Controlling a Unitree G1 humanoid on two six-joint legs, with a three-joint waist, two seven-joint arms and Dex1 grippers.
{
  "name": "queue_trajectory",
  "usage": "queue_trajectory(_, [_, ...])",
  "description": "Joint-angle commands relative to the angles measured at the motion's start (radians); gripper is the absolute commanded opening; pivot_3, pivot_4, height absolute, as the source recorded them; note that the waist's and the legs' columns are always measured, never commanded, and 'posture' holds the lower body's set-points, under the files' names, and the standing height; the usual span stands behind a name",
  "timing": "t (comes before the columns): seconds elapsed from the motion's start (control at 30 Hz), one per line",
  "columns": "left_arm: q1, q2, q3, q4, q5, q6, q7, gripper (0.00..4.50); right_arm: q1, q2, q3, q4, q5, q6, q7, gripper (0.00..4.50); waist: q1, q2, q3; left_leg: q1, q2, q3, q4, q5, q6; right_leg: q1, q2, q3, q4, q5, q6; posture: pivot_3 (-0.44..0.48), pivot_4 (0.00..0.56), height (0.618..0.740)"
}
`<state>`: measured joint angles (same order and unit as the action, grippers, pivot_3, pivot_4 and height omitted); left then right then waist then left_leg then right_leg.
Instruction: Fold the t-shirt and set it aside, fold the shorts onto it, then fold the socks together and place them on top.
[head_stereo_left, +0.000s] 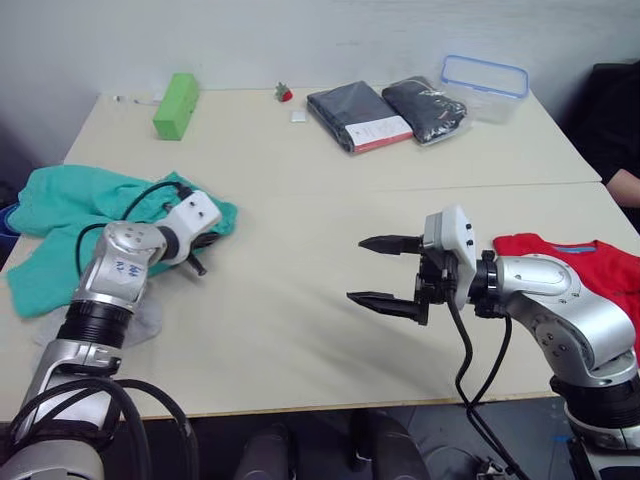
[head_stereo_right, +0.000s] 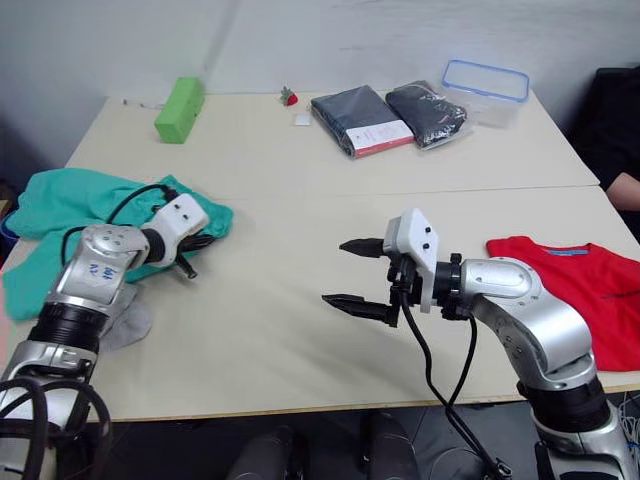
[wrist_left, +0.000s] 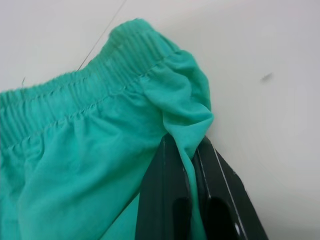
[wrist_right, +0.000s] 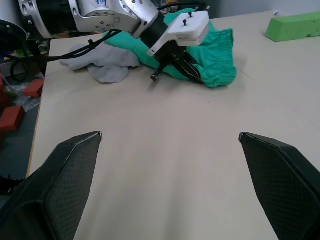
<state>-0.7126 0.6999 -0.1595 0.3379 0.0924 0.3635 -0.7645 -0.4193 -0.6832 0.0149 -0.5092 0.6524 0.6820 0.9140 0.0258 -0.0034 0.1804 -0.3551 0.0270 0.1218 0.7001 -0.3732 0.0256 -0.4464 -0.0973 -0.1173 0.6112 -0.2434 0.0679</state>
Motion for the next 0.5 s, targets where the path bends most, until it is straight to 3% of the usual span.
queue_trajectory(0.03, [0.001, -0.017, -0.05, -0.22, -0.105, -0.008, -0.195, 0.02, 0.007, -0.031, -0.035, -0.044, 0.01, -0.014, 0.006, 4.5, -0.001, -0.001, 0.0, 0.0, 0.0, 0.0, 0.0, 0.0, 0.0, 0.0, 0.0, 0.0, 0.0, 0.0, 0.0, 0.0, 0.15, 0.74])
queue_trajectory(0.1, [0.03, -0.022, -0.085, -0.346, -0.179, 0.043, -0.312, 0.02, 0.046, -0.08, -0.029, -0.054, -0.048, -0.089, 0.051, 4.5, -0.001, -0.001, 0.0, 0.0, 0.0, 0.0, 0.0, 0.0, 0.0, 0.0, 0.0, 0.0, -0.001, 0.0, 0.0, 0.0, 0.15, 0.74])
queue_trajectory(0.23, [0.026, -0.063, -0.133, -0.499, -0.285, 0.181, -0.397, 0.02, 0.116, -0.154, -0.048, -0.05, -0.101, -0.188, 0.123, 4.5, -0.004, -0.002, 0.001, 0.0, 0.0, 0.0, 0.0, 0.0, 0.0, 0.0, 0.001, 0.001, -0.001, 0.0, 0.0, 0.0, 0.15, 0.74])
queue_trajectory(0.5, [-0.004, -0.206, -0.241, -0.539, -0.309, 0.208, -0.4, 0.02, 0.205, -0.236, -0.098, -0.038, -0.156, -0.305, 0.182, 4.5, -0.002, -0.002, 0.001, 0.001, 0.0, 0.0, 0.002, 0.0, 0.001, 0.002, 0.002, 0.008, -0.001, 0.0, 0.001, 0.0, 0.15, 0.74])
